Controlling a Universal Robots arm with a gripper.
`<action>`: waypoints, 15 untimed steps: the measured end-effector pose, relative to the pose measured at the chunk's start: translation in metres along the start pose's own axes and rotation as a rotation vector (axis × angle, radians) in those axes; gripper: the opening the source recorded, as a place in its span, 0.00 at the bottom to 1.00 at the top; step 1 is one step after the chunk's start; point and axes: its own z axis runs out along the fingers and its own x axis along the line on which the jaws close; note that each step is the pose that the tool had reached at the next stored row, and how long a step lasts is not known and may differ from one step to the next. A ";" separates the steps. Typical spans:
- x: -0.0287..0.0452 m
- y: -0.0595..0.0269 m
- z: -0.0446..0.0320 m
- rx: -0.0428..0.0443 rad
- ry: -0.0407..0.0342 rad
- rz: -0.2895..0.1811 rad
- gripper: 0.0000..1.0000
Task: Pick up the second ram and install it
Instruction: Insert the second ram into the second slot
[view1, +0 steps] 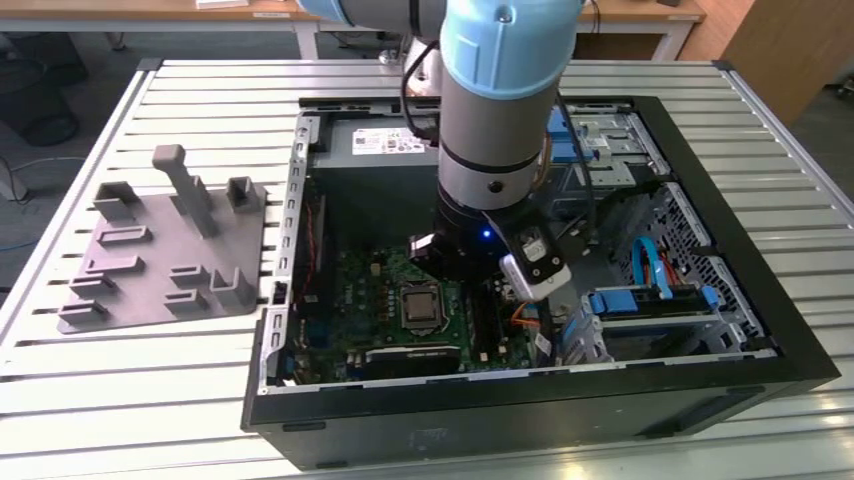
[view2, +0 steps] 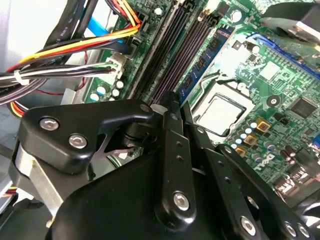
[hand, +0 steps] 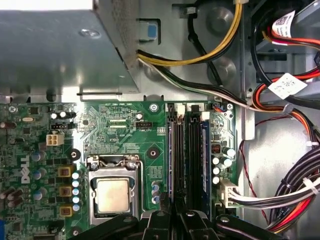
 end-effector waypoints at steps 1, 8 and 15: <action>-0.0006 0.0001 0.0008 0.0000 0.0000 0.000 0.14; -0.0032 0.0018 0.0040 0.0000 0.0001 0.000 0.14; -0.0063 0.0043 0.0045 0.0009 0.0001 0.000 0.14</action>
